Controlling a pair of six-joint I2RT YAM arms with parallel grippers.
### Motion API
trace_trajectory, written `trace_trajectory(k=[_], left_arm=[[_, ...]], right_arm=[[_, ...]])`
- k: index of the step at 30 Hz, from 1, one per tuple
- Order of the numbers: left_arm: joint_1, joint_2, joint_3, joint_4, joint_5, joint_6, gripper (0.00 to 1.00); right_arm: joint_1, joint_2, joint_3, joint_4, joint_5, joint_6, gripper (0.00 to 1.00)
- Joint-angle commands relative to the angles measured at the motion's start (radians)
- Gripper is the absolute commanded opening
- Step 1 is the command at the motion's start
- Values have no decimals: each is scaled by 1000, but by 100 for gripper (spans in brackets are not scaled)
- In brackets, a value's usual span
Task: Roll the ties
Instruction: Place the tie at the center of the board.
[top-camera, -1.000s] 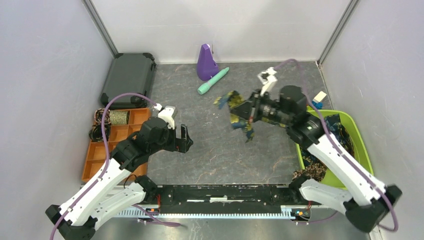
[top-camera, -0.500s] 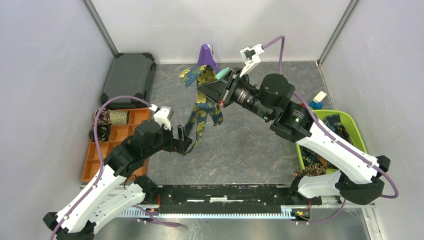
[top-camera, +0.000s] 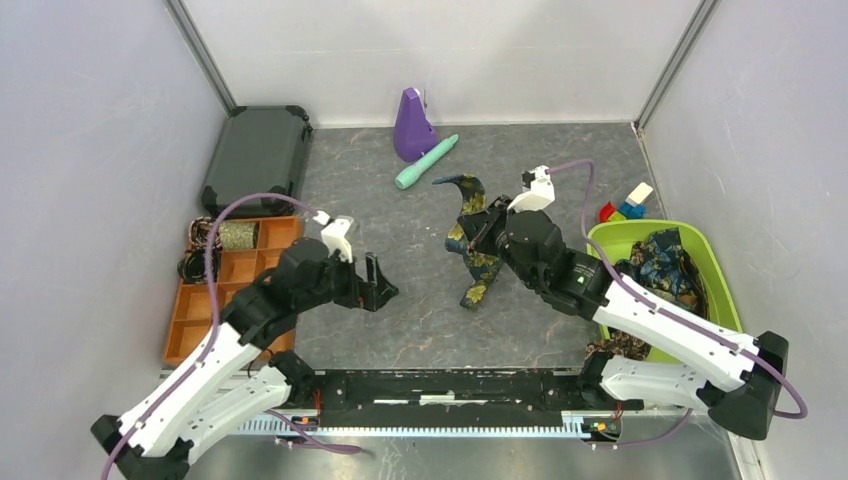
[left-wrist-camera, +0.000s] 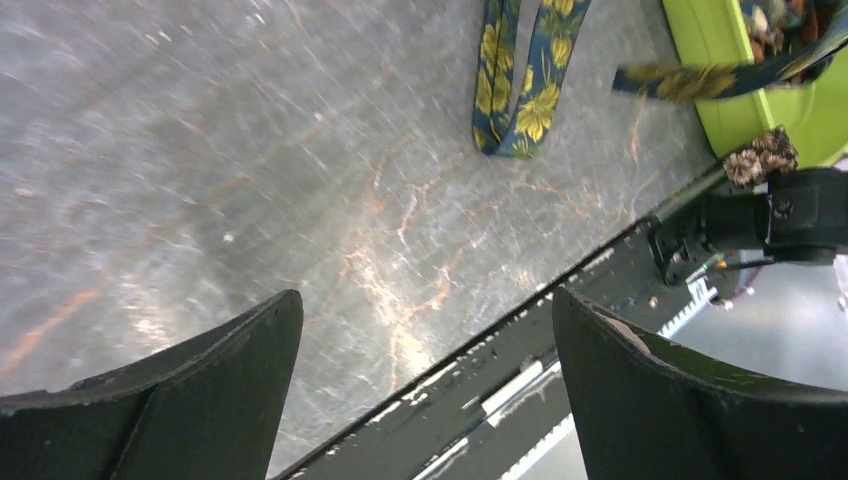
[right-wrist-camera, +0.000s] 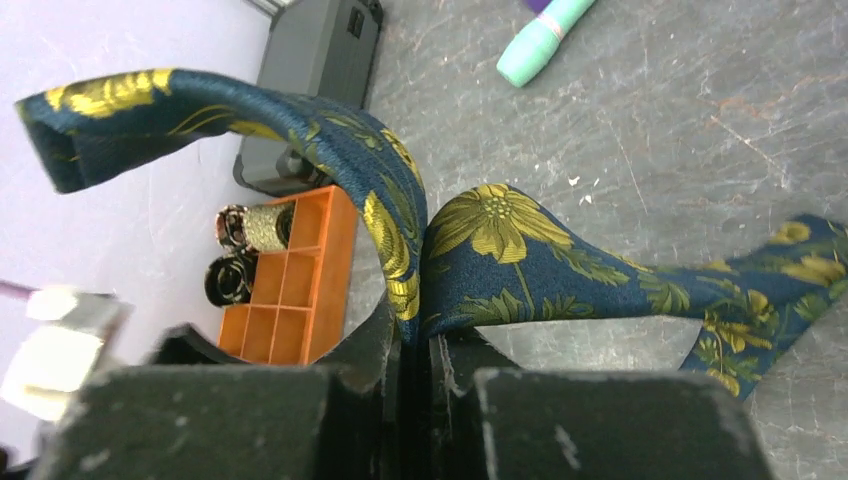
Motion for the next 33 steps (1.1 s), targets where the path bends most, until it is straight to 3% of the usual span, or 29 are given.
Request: trace_trajectory(k=[1,10,13,20,27,33], left_arm=[[-10,111,-96,183,172,-141,100],[-99,233,-246,640,206,-127,100],[-124,271,-302,852,208,-103,100],[-136,335,-354,1172,208,41,100],[-134,435,-363,1349,195,174,100],[-126,547,-288,1349,192,251,100]], right_arm=[[-5,-19,105,37,97,-24,0],[-11,37,389,-3,102,-66,0],[-10,54,425,27,48,-56,0],[-10,87,484,20,-136,-6,0],[-11,80,497,17,-259,27,0],[-10,86,489,42,-358,67,0]])
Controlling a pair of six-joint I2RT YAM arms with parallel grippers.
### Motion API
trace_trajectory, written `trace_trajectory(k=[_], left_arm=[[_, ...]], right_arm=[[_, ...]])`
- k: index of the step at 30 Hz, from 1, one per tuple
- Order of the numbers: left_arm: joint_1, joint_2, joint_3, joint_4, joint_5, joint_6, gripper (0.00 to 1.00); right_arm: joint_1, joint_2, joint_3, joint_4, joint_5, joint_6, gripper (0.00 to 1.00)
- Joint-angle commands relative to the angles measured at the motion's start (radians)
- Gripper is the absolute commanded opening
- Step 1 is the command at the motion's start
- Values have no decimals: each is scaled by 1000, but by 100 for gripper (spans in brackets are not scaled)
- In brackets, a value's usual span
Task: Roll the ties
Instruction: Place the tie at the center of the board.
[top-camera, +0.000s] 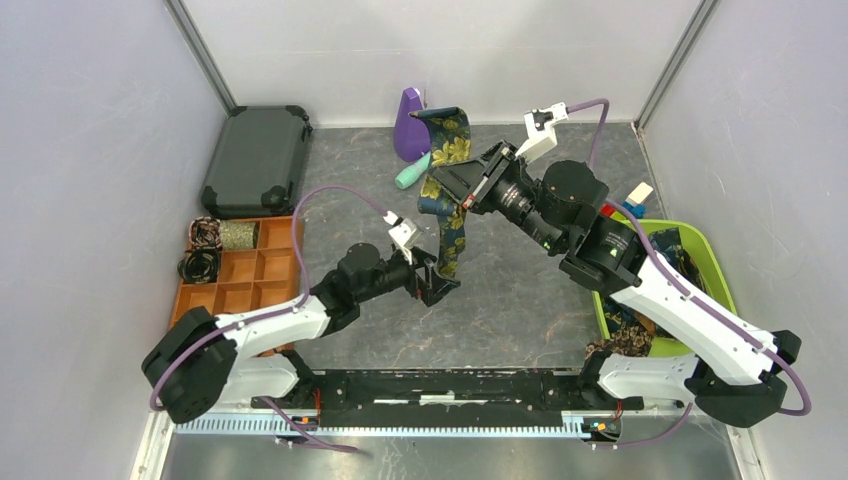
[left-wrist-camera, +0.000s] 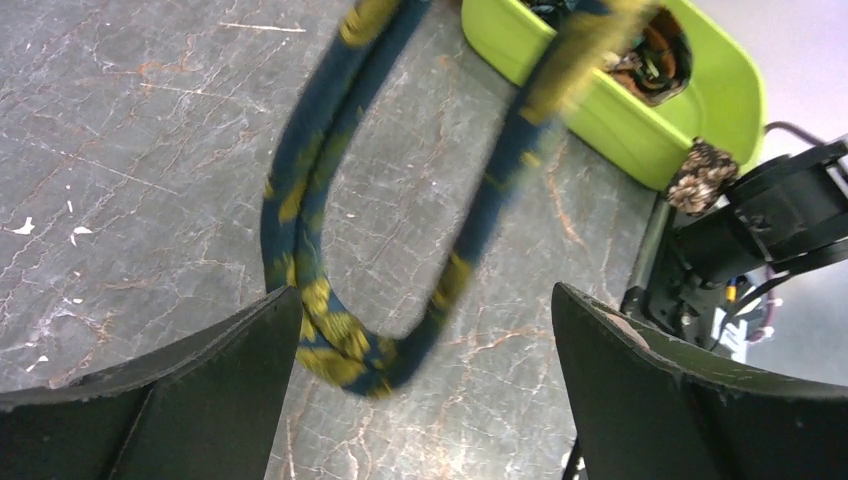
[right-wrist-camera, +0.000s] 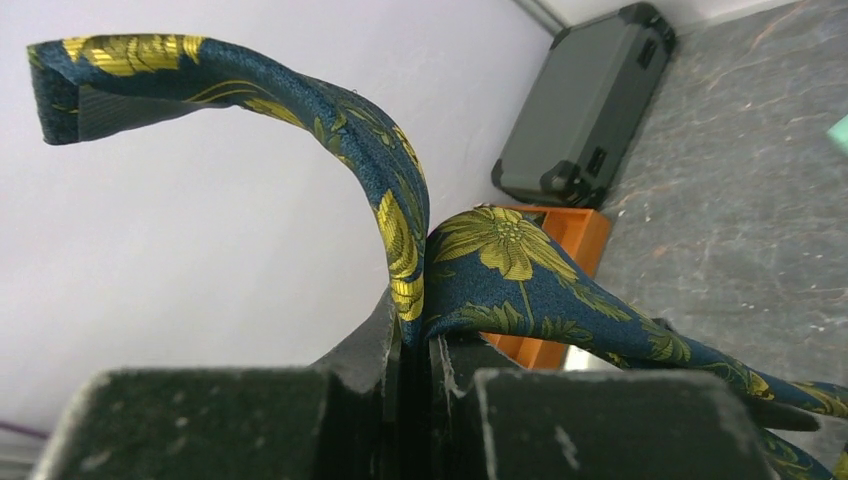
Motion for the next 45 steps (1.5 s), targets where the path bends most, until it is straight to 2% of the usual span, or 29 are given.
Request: trace_trajectory(k=[1,5,10,13,16,21,23,25,31,38,45], left_arm=[[10,59,68,88,-6,138,100],[25,84,81,90,-29,175,100],[27,20,70,-6,-51,185,100],[27,-50,45,-72,-4,184,100],[27,-153,-20,-70,20,190,100],[25,-311,-87,-76,-36,261,100],[24,-334,-118,5,-50,257,100],[24,-329,-140,82,-52,267,100],[24,-254,-121,141,-42,337,100],[25,-219,-116,198,-120,426,100],[30,-98,-112,327,-82,443,100]], right_arm=[[-2,-9,44,58,-107,44,0],[-1,0,51,63,-165,58,0],[-1,-11,45,59,-176,41,0],[-2,-23,25,73,-161,28,0],[-2,-21,23,80,-170,24,0],[-2,-26,12,101,-212,44,0],[-2,-30,9,101,-213,48,0],[-2,-33,10,99,-242,51,0],[-2,-36,10,99,-280,64,0],[0,-39,11,96,-324,77,0],[0,-52,18,89,-309,66,0]])
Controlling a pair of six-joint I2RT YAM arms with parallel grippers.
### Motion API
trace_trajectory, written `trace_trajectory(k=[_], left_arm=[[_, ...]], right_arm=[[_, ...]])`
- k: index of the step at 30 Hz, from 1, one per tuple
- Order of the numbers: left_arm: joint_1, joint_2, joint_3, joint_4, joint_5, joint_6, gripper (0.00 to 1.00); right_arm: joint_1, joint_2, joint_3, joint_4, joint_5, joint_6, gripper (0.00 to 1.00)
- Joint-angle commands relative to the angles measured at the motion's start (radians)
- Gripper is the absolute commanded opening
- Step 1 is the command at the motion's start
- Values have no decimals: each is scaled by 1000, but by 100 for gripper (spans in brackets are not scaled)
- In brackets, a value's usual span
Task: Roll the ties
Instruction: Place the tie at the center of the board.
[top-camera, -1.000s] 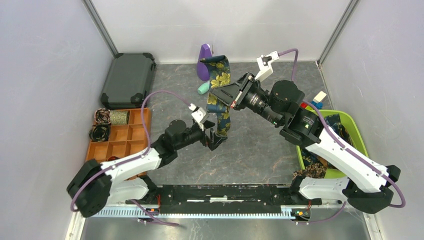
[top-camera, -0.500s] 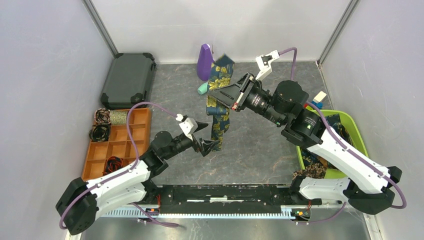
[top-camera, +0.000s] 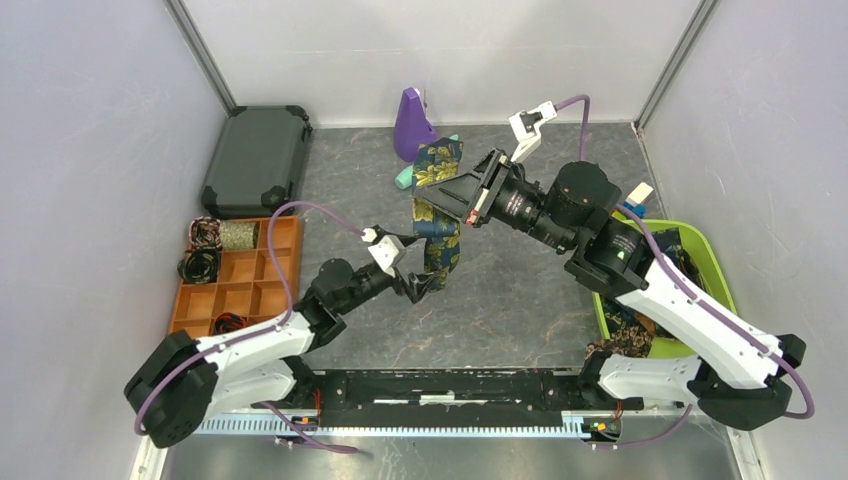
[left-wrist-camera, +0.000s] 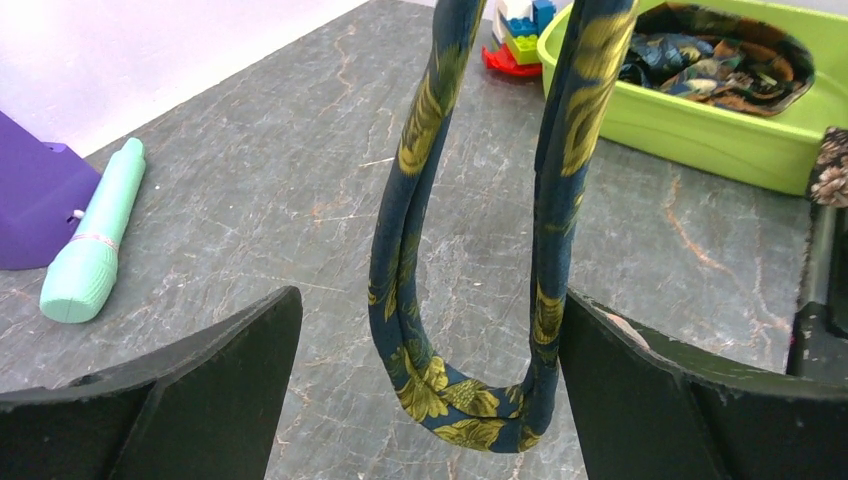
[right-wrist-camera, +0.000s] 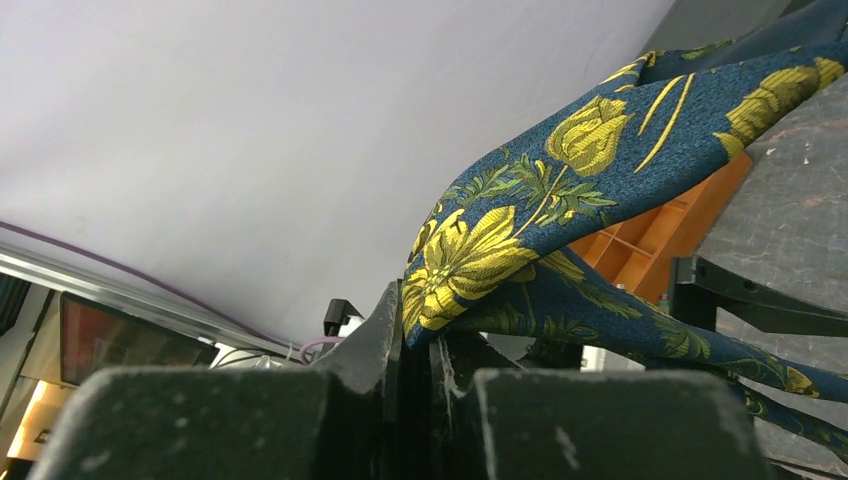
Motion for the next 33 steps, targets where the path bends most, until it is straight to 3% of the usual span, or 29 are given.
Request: trace_trajectory(k=[1,5,10,13,15,16,17,18,22,27,33], left_arm=[[8,75,19,157,6,79,100],[14,150,53,199,39,107,100],[16,215,72,254,84,104,87],[16,230,74,264,111,85,65],[16,226,81,238,151,78,40],[16,218,87,215,172,70,20],[16,207,97,167,189,55,7],[16,196,110,115,208,23,2],[14,123,179,-157,295,-158,2],[11,-22,231,-503,348,-402,2],[-24,-204,246,-845,262,-626,2]], right_arm=[[0,-35,17,44,-6,0,0],[0,-37,18,44,-19,2,0],[0,-41,18,41,-20,-3,0],[0,-47,11,43,-8,-8,0],[0,-49,5,43,1,-13,0],[0,-51,3,44,6,-14,0],[-1,-50,3,43,16,-21,0],[1,-50,3,41,28,-27,0],[-1,-51,-11,13,116,-66,0],[0,-63,-142,61,149,-25,0],[0,-62,-304,93,204,11,0]])
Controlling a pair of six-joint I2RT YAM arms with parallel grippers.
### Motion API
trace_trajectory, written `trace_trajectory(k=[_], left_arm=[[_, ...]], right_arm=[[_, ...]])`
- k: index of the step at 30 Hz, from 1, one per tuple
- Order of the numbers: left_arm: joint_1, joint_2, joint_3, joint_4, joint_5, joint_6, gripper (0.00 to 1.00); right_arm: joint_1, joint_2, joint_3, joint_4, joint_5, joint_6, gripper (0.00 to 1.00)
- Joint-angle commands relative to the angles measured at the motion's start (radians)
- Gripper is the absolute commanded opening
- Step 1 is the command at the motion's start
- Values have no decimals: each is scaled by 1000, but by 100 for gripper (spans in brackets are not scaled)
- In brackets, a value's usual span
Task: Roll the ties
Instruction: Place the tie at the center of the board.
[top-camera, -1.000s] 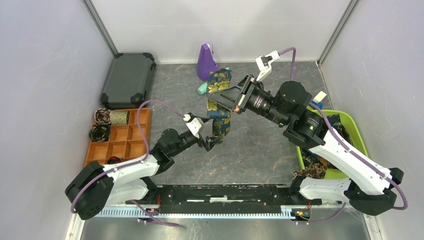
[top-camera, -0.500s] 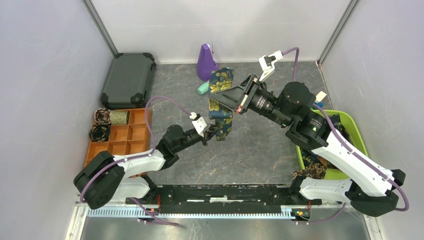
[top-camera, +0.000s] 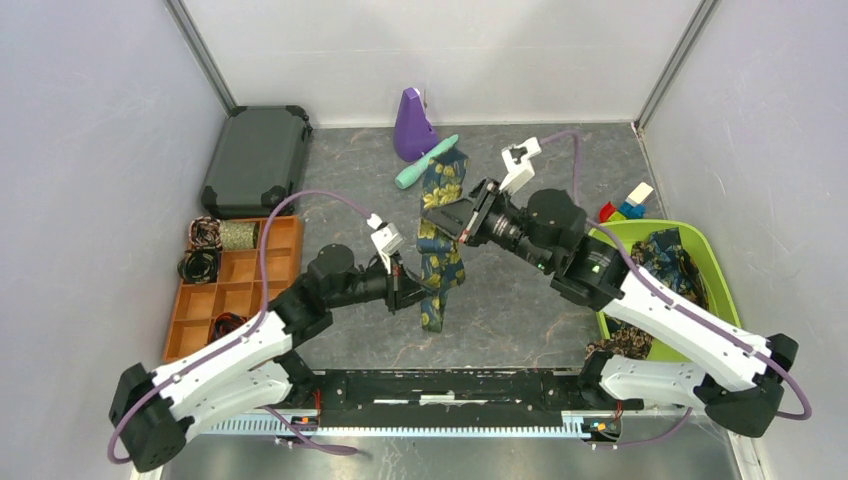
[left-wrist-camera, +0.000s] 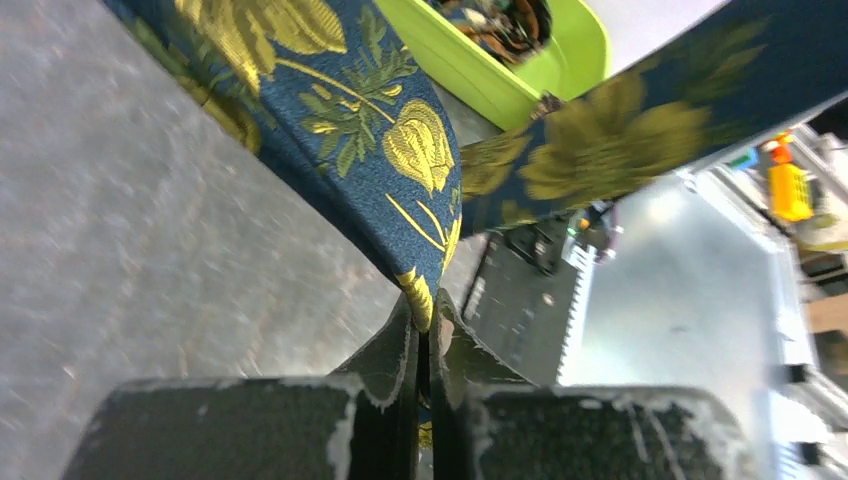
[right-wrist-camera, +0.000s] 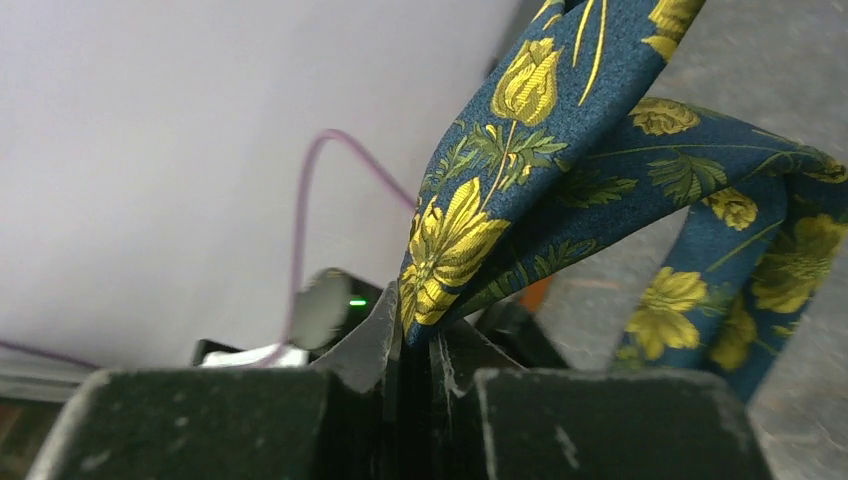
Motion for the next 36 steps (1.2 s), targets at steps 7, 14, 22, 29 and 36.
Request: trace_trajectory(k=[7,14,22,29,36], left_arm=[[-13,-232,-150,-410,-52,-510,2],[-14,-135,-219,-415,-64,-514,2],[-12,172,-195,-277,-25,-456,2],[-12,328,-104,-325,12,-379,2],[-14,403,-56,-379,17,-345,2]], right_arm=[[-12,25,-274,80,251,-1,0],[-142,162,-484,222,158,27,0],[-318,442,-445,267,-35,-24,0],[-457,570,-362,233,-131,-97,39],[-579,644,-269,194,-282,-116,71]])
